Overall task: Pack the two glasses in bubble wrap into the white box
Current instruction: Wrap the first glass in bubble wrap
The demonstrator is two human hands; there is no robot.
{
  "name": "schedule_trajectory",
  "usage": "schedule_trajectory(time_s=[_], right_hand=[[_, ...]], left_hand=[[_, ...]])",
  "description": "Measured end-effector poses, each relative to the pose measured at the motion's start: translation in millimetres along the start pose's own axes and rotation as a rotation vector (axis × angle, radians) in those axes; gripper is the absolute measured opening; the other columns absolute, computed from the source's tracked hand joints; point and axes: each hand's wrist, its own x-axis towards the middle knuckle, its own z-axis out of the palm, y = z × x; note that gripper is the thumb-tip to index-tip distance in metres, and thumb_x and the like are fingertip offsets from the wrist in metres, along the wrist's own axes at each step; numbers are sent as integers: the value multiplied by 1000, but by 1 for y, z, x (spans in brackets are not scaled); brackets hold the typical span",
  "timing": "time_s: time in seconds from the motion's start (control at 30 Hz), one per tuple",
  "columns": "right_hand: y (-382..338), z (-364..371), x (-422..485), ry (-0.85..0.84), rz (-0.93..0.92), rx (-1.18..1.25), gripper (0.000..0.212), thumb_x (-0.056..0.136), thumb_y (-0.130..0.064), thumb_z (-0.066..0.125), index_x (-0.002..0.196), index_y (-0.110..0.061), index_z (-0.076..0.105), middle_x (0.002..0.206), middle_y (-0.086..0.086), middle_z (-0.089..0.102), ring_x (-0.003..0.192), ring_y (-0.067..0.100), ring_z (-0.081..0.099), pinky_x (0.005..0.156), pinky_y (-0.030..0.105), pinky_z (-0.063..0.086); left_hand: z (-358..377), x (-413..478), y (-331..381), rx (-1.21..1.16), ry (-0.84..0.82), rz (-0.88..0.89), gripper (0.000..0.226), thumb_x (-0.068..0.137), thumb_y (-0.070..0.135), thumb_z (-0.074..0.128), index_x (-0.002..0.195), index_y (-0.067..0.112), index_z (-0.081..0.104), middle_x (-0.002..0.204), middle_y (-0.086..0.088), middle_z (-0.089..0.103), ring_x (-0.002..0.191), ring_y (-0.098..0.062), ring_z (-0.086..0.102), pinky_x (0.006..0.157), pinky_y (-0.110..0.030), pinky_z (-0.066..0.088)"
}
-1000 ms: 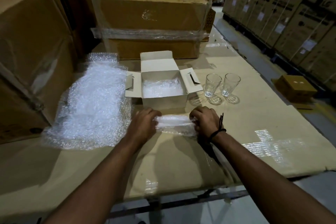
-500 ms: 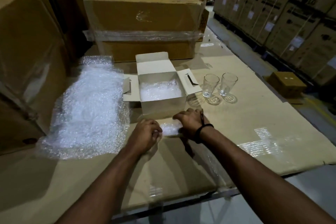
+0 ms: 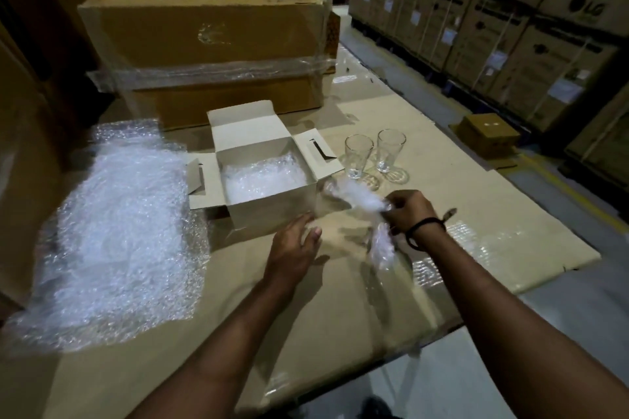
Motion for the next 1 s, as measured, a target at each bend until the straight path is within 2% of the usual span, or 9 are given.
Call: schedule_trajectory(time_s=[0.07, 0.17, 0.3, 0.4, 0.57, 0.63, 0.83, 0.93, 1.0], right_hand=[[13, -18, 11, 33, 217, 503, 21, 79, 7, 67, 67, -10, 65, 63, 17, 58, 62, 31, 58, 51, 35, 57], [28, -37, 27, -23, 411, 854, 18, 80, 20, 58, 83, 3, 64, 75, 22, 63, 67, 32, 62, 61, 34, 60], [49, -43, 42, -69, 206, 565, 31, 68, 23, 67, 95, 7, 67, 68, 10, 69, 62, 22, 64, 60, 29, 56], [59, -37, 57, -21, 48, 210, 29, 67, 3, 74, 95, -6, 73, 77, 5, 71, 72, 21, 65, 68, 29, 52], [74, -36, 76, -9, -212, -329, 20, 71, -13, 71, 91, -8, 75, 98, 15, 69, 94, 33, 61, 77, 32, 46], [83, -36, 80, -37, -322, -388, 16, 73, -11, 69, 87, -3, 74, 99, 17, 65, 94, 35, 59, 76, 35, 44], [80, -51, 81, 43, -308, -73, 4, 85, -10, 61, 88, -8, 61, 78, 10, 62, 73, 29, 56, 61, 28, 40], [63, -56, 78, 15, -331, 213, 36, 83, -1, 59, 107, -27, 57, 84, 9, 65, 72, 31, 63, 60, 36, 50], [47, -51, 71, -39, -315, 447, 40, 84, 7, 57, 102, -29, 58, 81, 14, 66, 62, 31, 66, 50, 35, 51]], left_hand=[[20, 13, 2, -23, -57, -51, 41, 92, 34, 61, 132, 22, 59, 134, 1, 60, 122, -14, 55, 104, -42, 45], [51, 44, 17, -58, -66, -114, 46, 92, 23, 64, 137, 18, 53, 139, 2, 55, 127, -13, 51, 110, -38, 40], [90, 93, 39, -88, 23, -175, 58, 88, 13, 70, 142, 10, 47, 136, -9, 56, 123, -19, 53, 105, -34, 43], [109, 127, 50, -111, 114, -253, 72, 87, 13, 71, 149, 14, 35, 127, -7, 58, 115, -18, 53, 96, -27, 42], [132, 163, 50, -246, 169, -331, 65, 90, 2, 62, 147, 20, 37, 137, -13, 53, 115, -37, 57, 87, -40, 51], [138, 166, 49, -302, 202, -331, 58, 89, -4, 61, 140, 14, 41, 137, -12, 52, 120, -34, 54, 97, -46, 49], [135, 142, 43, -189, 211, -306, 61, 76, 7, 81, 131, 13, 55, 124, -5, 62, 111, -19, 59, 98, -43, 51], [125, 107, 42, -227, 147, -284, 66, 74, 8, 82, 134, 16, 55, 122, 4, 64, 109, -15, 62, 94, -42, 54], [114, 84, 39, -188, 103, -252, 67, 74, 10, 81, 135, 15, 54, 123, 0, 65, 110, -14, 62, 96, -39, 53]])
